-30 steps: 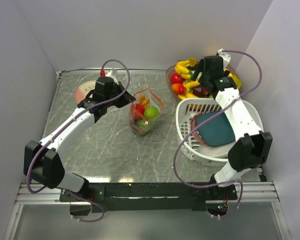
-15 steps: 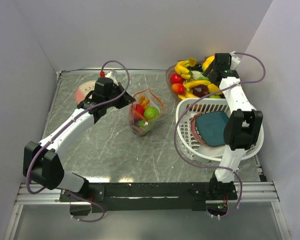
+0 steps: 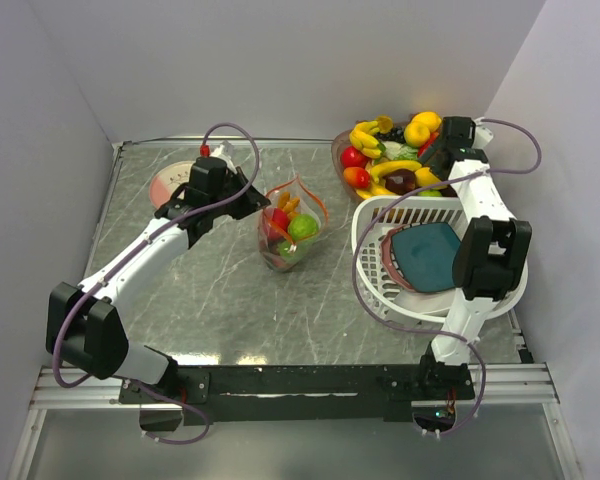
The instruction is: Place the food in the zip-top bag and seal the zipper
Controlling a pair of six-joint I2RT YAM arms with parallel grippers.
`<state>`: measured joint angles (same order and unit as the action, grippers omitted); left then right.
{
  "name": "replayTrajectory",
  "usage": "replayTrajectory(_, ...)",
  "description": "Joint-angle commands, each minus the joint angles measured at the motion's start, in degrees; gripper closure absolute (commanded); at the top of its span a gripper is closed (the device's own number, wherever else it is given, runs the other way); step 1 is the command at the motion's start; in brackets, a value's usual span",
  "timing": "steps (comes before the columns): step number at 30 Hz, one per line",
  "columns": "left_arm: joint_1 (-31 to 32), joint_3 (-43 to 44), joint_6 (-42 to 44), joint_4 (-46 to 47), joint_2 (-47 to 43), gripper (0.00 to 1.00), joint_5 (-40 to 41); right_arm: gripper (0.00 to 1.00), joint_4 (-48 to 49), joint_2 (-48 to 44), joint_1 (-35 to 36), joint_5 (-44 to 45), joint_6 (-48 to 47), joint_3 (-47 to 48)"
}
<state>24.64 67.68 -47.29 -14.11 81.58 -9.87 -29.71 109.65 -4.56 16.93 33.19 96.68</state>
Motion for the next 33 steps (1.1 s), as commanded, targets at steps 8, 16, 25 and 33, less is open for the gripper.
replayTrajectory(8, -0.47, -0.53, 0.71, 2.51, -1.69, 0.99, -1.29, 0.09, 1.77, 1.09, -2.65, -0.31, 0.12, 3.85)
replayTrajectory(16, -0.65, -0.53, 0.88, 2.25, -1.87, 0.99, -1.47, 0.09, 1.42, 3.99, -2.74, -1.2, 0.12, 5.62)
replayTrajectory(25, -0.65, -0.44, 0.62, 2.42, -1.25, 0.99, -1.82, 0.09, 0.98, 5.93, -2.65, -0.23, -1.11, 5.88)
replayTrajectory(33, -0.65, -0.36, 0.44, 2.59, -0.99, 0.99, -1.82, 0.15, 2.11, 6.46, -2.65, -0.58, -1.55, 5.18)
